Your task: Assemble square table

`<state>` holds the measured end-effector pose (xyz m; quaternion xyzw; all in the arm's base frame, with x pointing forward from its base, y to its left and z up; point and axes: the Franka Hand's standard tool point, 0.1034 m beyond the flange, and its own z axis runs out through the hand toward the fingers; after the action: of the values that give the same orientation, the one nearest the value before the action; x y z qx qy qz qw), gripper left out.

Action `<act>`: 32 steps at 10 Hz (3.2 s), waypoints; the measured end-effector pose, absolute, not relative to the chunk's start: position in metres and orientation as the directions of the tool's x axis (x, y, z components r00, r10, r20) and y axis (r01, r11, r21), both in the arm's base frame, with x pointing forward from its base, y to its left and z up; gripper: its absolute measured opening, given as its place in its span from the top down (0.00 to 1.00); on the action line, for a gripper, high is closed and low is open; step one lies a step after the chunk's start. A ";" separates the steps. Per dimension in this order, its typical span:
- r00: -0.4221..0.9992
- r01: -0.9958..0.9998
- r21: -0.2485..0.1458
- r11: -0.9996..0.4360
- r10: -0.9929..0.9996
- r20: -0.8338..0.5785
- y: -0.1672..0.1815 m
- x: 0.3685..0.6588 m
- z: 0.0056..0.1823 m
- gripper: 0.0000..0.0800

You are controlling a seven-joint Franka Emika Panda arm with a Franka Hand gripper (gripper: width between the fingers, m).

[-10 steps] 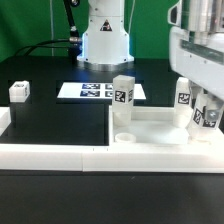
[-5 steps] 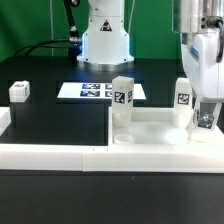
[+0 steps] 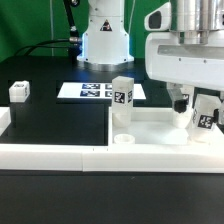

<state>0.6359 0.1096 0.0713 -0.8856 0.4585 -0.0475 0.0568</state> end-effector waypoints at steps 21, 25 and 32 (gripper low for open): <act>-0.083 -0.988 -0.122 0.096 -0.991 -0.107 0.119 0.628 0.067 0.63; 0.391 -0.904 -0.191 -0.382 -0.920 -0.009 0.116 0.631 0.063 0.23; 0.984 -0.163 -0.038 -0.986 -0.166 0.071 0.120 0.634 0.072 0.19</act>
Offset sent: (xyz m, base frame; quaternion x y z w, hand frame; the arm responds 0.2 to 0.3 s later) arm -0.0030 0.0262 0.0061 -0.0713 -0.0109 -0.4672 0.8812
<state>0.6342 0.1199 0.0719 -0.9958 0.0826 -0.0369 0.0161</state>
